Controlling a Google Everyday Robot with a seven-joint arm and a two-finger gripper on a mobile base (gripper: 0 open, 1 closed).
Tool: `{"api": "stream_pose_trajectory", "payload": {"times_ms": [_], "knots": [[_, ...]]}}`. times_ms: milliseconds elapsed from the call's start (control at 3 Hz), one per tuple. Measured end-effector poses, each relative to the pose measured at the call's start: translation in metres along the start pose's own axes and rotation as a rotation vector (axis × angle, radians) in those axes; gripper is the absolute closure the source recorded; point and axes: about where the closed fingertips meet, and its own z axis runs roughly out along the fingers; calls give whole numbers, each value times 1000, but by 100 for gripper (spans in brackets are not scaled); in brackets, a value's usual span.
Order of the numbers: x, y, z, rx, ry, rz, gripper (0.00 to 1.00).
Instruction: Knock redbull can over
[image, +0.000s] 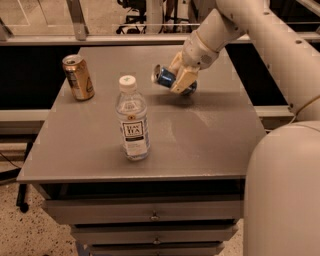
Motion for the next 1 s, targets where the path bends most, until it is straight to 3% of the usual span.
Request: {"api": "stream_pose_trajectory", "payload": {"times_ms": [333, 1000], "knots": [[-7, 15, 10, -91, 89, -88, 79], [-24, 21, 23, -166, 165, -208, 31]]}}
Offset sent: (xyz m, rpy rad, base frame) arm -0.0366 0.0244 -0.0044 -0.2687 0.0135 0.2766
